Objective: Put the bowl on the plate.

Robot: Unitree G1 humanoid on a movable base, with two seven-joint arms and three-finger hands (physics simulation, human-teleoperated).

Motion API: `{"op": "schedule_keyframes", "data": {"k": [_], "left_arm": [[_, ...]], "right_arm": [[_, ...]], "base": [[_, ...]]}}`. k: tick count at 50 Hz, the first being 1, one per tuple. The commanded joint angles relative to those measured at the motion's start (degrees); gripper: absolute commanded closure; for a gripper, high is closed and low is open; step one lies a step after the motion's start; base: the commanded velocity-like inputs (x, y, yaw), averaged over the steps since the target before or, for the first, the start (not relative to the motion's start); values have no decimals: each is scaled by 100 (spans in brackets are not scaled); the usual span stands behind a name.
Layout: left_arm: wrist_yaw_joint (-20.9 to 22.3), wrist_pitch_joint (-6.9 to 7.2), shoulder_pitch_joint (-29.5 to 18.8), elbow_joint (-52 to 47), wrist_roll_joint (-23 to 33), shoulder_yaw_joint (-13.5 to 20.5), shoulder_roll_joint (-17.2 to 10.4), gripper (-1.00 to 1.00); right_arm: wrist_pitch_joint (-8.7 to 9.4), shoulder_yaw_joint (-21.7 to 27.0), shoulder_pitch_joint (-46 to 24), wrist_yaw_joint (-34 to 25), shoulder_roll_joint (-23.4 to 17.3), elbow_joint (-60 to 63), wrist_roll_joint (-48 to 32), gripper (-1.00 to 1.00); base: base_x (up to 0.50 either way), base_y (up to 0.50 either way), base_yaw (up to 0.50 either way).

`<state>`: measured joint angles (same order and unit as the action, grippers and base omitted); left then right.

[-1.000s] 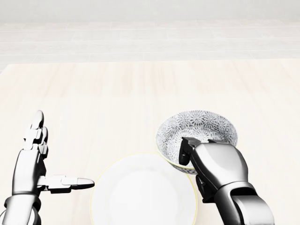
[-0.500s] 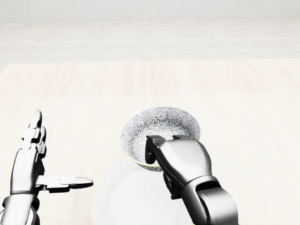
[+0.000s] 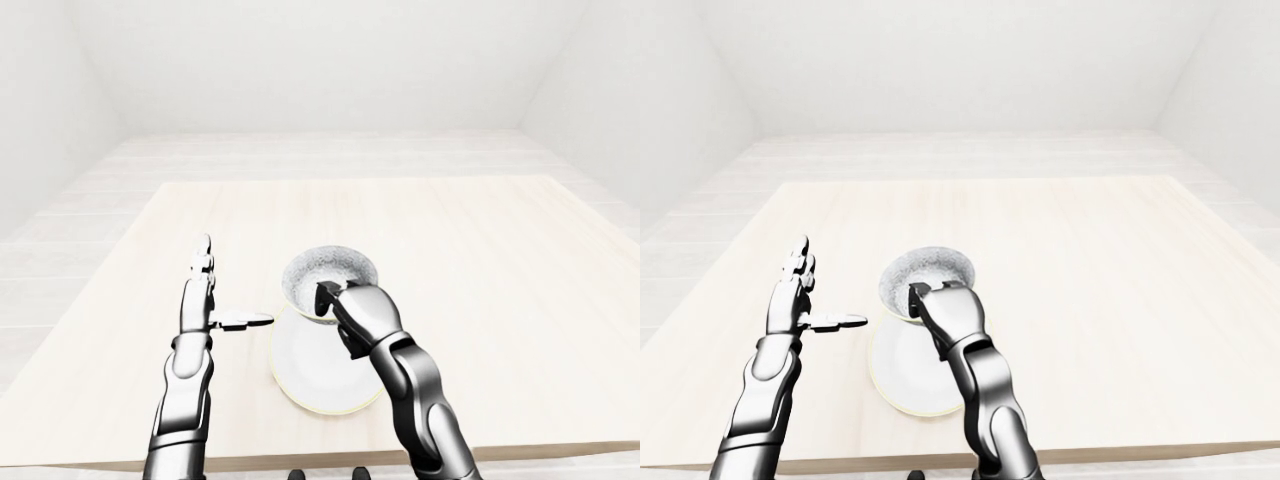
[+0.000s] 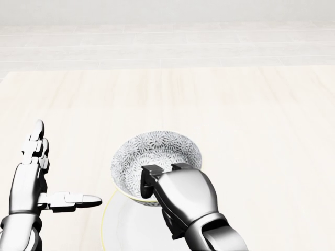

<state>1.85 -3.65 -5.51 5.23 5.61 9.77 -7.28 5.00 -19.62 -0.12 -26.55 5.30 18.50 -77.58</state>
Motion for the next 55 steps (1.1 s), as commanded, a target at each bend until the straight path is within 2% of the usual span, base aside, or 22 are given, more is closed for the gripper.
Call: {"op": "schedule_keyframes", "data": {"k": [1,8,19,31,55], "left_arm": [[-16,-9,-80,64,24,4,-29,-100],[-15,-70,-57,114,46,-4,-36,-100],[-3,-59,-16,64,53,28,-52,-100],[27,-135,73,84,64,72,-66,-100],[30,-135,53,116,106,77,-65,-100]], "right_arm": [[0,-372,381,339,-17,133,28,84],[0,-495,552,363,-117,318,49,84],[0,-640,799,600,-271,334,242,84],[0,-553,907,814,-426,293,501,84],[0,-499,1158,1311,-631,-8,937,84]], "base": [[0,0,0],[0,0,0],[0,0,0],[0,0,0],[0,0,0]]}}
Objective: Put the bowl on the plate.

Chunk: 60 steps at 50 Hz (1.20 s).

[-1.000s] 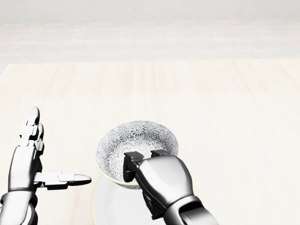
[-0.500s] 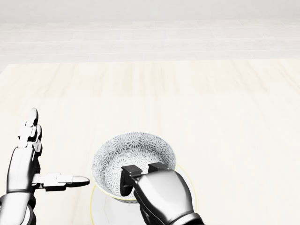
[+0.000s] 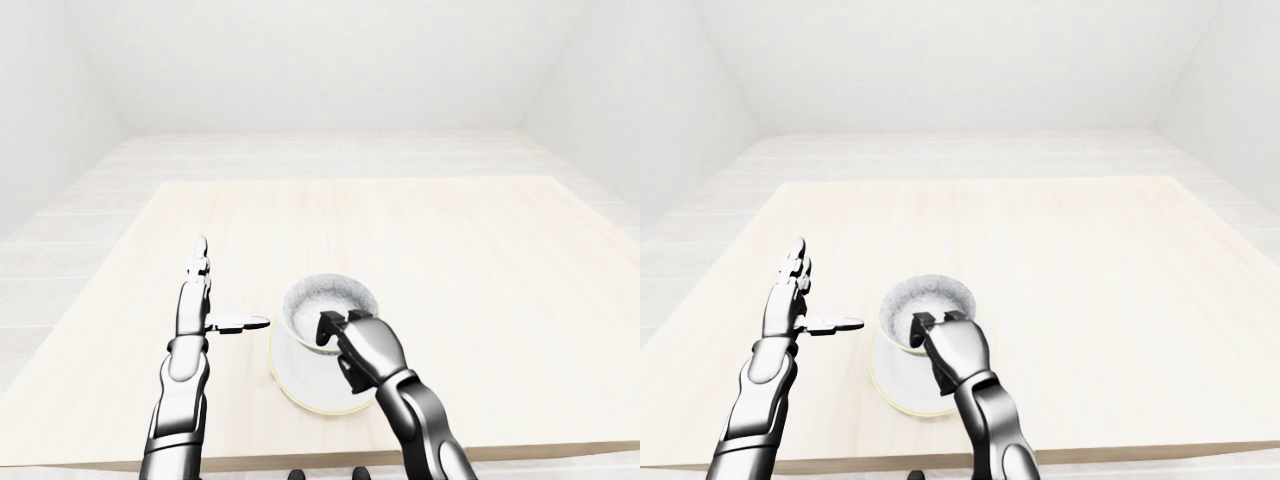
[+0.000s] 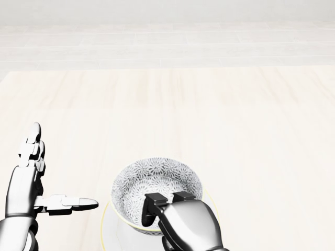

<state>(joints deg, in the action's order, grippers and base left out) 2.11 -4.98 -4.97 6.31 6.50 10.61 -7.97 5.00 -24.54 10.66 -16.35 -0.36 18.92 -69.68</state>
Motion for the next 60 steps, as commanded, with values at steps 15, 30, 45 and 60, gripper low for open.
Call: {"op": "schedule_keyframes", "data": {"k": [15,30,45,60], "left_arm": [[2,58,-21,-46,37,-11,1,-100],[12,168,-99,-118,39,-5,-22,-100],[-5,90,-78,-46,45,-13,-8,-100],[-7,9,-32,8,39,-2,-8,-100]], "right_arm": [[0,21,126,419,-138,-119,266,84],[0,54,70,465,-131,-265,305,83],[0,6,125,632,-123,-498,443,70],[0,-73,281,626,-213,-382,483,69]], "base": [[0,0,0],[0,0,0],[0,0,0],[0,0,0]]}}
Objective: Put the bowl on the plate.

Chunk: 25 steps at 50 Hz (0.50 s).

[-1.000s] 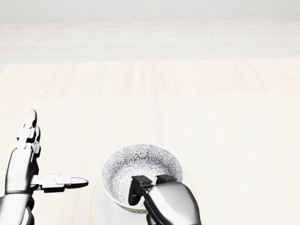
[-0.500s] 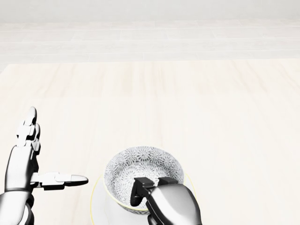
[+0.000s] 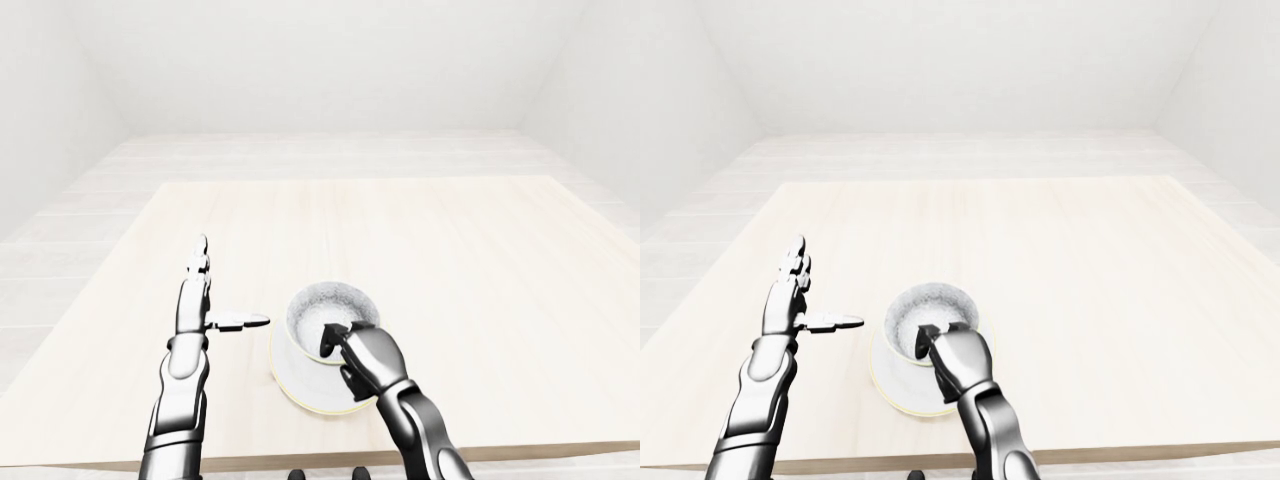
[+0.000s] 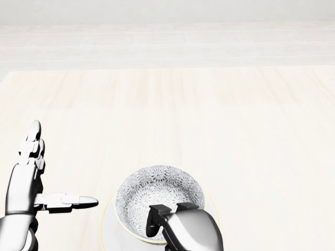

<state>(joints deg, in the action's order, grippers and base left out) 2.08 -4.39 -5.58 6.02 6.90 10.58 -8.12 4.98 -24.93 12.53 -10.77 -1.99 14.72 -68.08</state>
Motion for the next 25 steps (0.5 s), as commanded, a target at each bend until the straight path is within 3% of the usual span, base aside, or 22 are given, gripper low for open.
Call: {"op": "schedule_keyframes", "data": {"k": [1,25], "left_arm": [[-5,-51,29,38,0,0,7,-100],[-11,-29,24,20,15,-14,12,-100]], "right_arm": [[2,-35,94,68,-51,38,324,69],[2,-46,115,39,-101,123,321,42]], "base": [[0,0,0],[0,0,0]]}}
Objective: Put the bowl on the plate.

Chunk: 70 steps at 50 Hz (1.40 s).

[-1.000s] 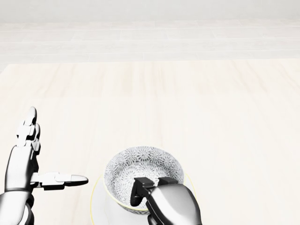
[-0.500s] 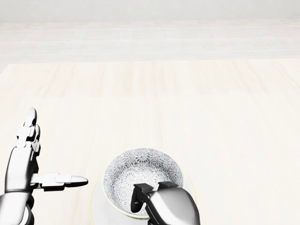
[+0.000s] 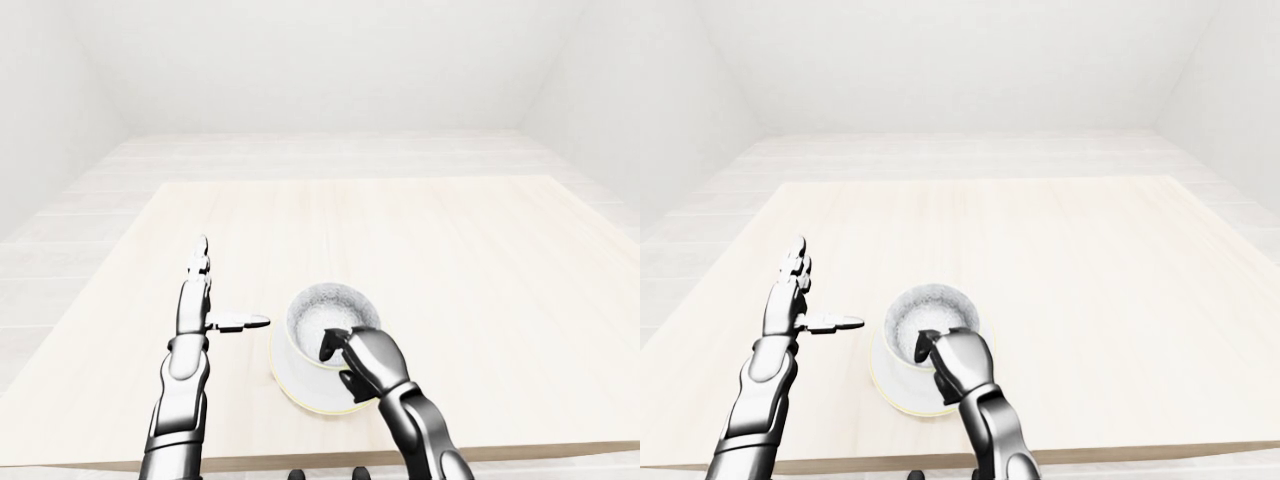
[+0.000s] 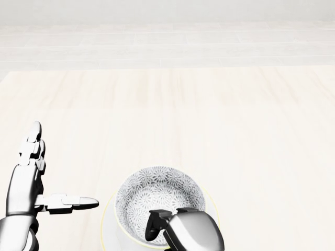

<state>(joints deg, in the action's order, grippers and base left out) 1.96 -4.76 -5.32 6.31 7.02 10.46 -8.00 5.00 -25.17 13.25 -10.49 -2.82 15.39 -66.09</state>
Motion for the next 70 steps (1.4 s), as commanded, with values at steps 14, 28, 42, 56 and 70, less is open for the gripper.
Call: {"op": "schedule_keyframes", "data": {"k": [14,28,42,56,70], "left_arm": [[-7,5,-17,25,15,-17,5,-100],[-15,51,-79,27,17,-26,-2,-100],[6,57,-102,29,5,-28,-14,-100],[-31,32,-151,97,31,-58,-4,-100],[-41,-24,-191,209,30,-96,5,-100]], "right_arm": [[0,-42,54,-2,-33,85,93,20],[0,-36,-19,-88,-21,105,26,-4],[0,-37,12,-198,-8,272,-77,-30],[0,-167,149,-784,-63,1027,-458,-23],[0,-312,228,-1784,-111,2033,-1184,-25]], "base": [[0,0,0],[0,0,0],[0,0,0],[0,0,0],[0,0,0]]}}
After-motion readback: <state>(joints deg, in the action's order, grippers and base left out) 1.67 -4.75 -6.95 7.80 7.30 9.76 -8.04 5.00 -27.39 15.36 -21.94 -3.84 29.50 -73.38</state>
